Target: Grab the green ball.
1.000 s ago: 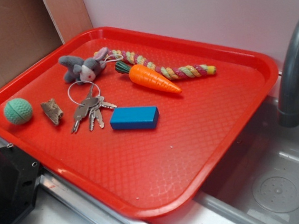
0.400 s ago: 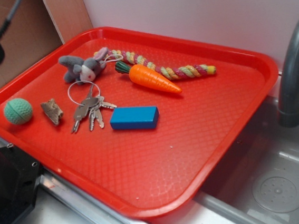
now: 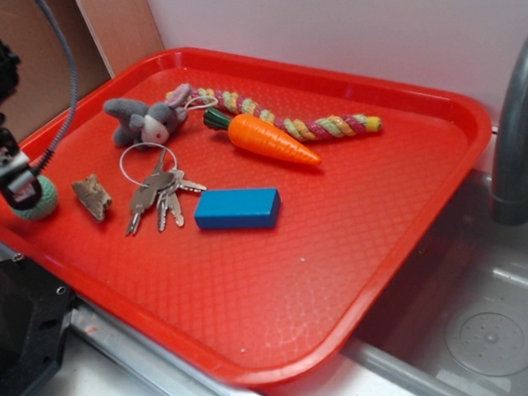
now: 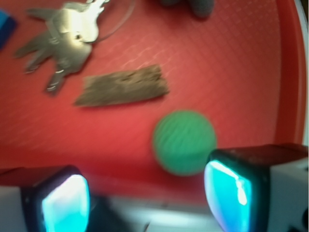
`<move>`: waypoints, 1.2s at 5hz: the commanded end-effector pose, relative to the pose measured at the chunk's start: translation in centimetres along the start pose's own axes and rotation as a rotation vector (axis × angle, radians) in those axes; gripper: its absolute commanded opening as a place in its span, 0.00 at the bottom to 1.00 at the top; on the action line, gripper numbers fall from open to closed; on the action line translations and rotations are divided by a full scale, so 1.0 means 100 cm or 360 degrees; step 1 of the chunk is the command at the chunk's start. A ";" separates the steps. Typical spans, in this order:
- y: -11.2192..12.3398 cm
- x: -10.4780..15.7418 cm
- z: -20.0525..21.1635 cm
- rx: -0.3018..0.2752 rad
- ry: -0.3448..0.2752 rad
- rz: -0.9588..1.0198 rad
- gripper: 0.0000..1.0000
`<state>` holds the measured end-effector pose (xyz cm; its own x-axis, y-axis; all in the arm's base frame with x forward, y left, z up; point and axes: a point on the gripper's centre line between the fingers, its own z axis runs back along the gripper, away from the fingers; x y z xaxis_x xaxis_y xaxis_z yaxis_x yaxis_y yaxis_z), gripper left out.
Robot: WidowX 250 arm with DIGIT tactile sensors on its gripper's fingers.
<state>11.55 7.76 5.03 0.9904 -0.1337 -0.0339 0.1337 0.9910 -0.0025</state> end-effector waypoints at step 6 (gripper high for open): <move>-0.015 0.035 0.078 0.0266 -0.0096 0.0051 0.00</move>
<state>14.77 5.72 12.28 0.9942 -0.1075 0.0028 0.1059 0.9831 0.1496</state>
